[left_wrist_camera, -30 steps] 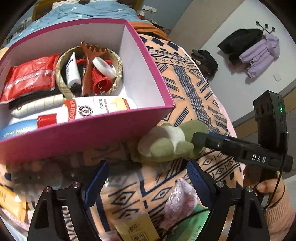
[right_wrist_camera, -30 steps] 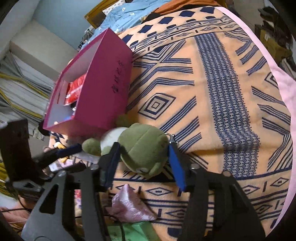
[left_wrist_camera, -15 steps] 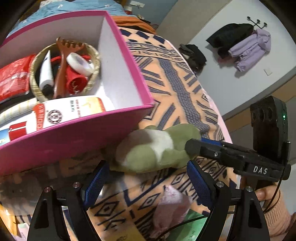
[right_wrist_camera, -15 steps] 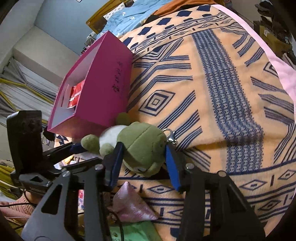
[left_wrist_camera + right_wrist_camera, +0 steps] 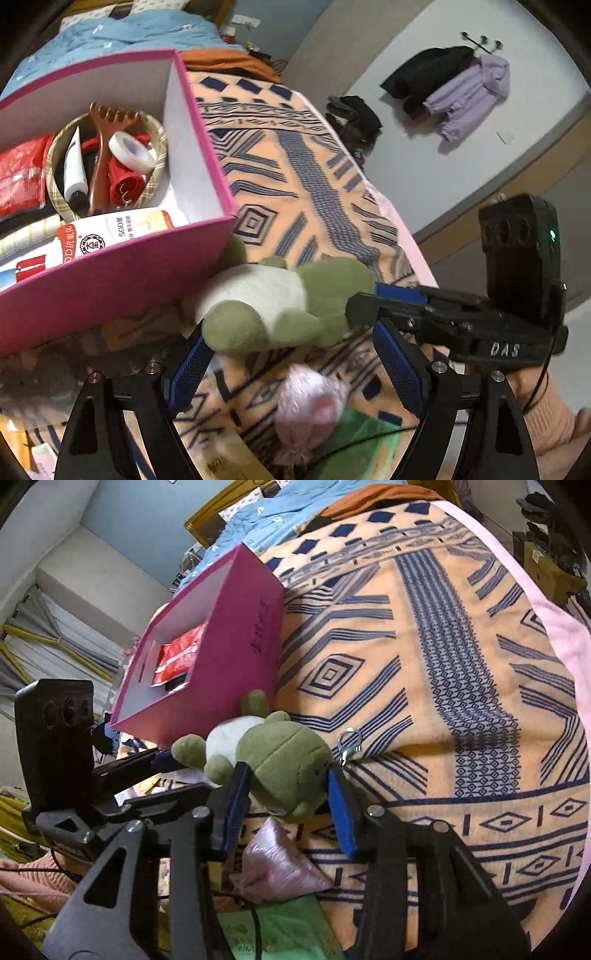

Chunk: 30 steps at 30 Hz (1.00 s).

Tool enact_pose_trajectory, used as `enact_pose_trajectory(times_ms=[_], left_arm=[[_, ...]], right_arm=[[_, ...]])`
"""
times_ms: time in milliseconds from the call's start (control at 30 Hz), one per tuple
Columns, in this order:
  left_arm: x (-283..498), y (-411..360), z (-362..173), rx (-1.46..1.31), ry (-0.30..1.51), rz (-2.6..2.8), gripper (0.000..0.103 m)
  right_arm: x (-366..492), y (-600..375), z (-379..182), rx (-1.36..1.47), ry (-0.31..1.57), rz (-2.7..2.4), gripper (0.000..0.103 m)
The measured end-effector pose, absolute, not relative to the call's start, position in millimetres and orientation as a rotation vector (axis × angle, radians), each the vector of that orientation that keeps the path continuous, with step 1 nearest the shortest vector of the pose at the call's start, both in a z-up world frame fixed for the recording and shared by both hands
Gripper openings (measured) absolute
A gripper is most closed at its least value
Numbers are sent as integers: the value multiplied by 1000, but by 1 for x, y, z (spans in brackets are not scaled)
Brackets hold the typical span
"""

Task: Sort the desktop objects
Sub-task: 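Lift the green plush frog up off the blanket with the right gripper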

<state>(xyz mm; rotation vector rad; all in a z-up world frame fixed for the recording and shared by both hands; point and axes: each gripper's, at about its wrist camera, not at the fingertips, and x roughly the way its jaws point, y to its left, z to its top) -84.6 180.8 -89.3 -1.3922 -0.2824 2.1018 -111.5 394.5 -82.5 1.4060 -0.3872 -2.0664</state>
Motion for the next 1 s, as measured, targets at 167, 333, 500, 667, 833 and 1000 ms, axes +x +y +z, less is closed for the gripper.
enact_pose_trajectory(times_ms=[167, 333, 500, 667, 833, 1000], left_arm=[[-65, 172, -82, -1387, -274, 2105, 87], [-49, 163, -80, -1393, -298, 2084, 83], [-47, 160, -87, -1426, -234, 2129, 83], [-68, 149, -94, -1427, -235, 2198, 83], [-88, 163, -99, -1410, -171, 2178, 83], [-96, 178, -108, -1429, -153, 2137, 83]], right_arm=[[-102, 385, -77, 1400, -306, -2032, 44], [-99, 370, -86, 1414, -249, -1962, 41], [-103, 381, -98, 1449, -302, -1969, 41], [-107, 393, -108, 1473, -347, -2007, 41], [-111, 405, -115, 1495, -405, -2052, 41], [-115, 397, -118, 1480, -395, -2050, 48]])
